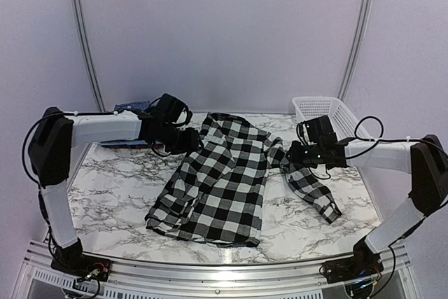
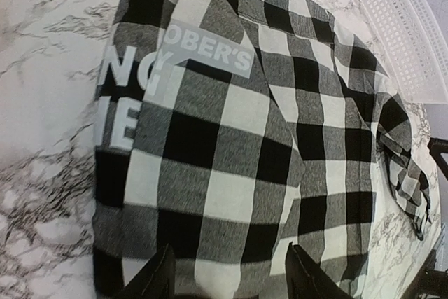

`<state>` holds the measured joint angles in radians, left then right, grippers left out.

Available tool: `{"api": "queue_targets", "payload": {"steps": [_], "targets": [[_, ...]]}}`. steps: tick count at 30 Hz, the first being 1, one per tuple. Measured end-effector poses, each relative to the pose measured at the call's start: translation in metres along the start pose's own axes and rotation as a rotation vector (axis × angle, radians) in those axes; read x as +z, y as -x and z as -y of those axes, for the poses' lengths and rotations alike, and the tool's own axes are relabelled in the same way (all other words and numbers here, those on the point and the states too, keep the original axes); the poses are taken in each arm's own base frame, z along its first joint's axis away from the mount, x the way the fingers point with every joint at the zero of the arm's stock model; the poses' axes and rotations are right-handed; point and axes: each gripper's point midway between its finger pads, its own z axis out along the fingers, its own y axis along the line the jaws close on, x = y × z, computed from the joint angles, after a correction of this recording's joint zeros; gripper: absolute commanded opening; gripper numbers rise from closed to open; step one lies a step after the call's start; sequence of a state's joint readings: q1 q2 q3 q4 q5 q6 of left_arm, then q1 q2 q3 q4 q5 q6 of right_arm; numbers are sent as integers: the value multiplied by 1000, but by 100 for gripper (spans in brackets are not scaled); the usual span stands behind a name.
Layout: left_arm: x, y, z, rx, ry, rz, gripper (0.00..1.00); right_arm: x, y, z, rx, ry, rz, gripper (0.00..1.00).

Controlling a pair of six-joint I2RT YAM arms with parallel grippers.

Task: Fold and stack the long sleeve shirts
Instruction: Smooth out the 1/3-folded shirt at the center of the board.

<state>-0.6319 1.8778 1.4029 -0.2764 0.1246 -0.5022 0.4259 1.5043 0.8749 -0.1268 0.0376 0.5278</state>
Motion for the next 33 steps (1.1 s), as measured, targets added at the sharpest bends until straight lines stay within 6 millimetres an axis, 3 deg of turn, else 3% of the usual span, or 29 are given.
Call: {"api": "queue_targets", "payload": {"steps": [6,15,19,26,29,33], "targets": [[55,8,10,-22,-44,2,54,1,-36,22,51,-8,-59,25],[113,35,13,-93,-82,49,53,3,-83,66,125,-76,-138,26],[136,32,-7,-150,-65,32,53,1,-85,76,141,-96,-138,27],[145,65,-30,-218,-90,71,53,-2,-79,106,174,-146,-124,28],[149,73,-32,-221,-110,76,54,-3,-73,120,185,-173,-111,29],[149,76,-30,-216,-127,66,56,-3,-62,120,169,-174,-109,33]]}}
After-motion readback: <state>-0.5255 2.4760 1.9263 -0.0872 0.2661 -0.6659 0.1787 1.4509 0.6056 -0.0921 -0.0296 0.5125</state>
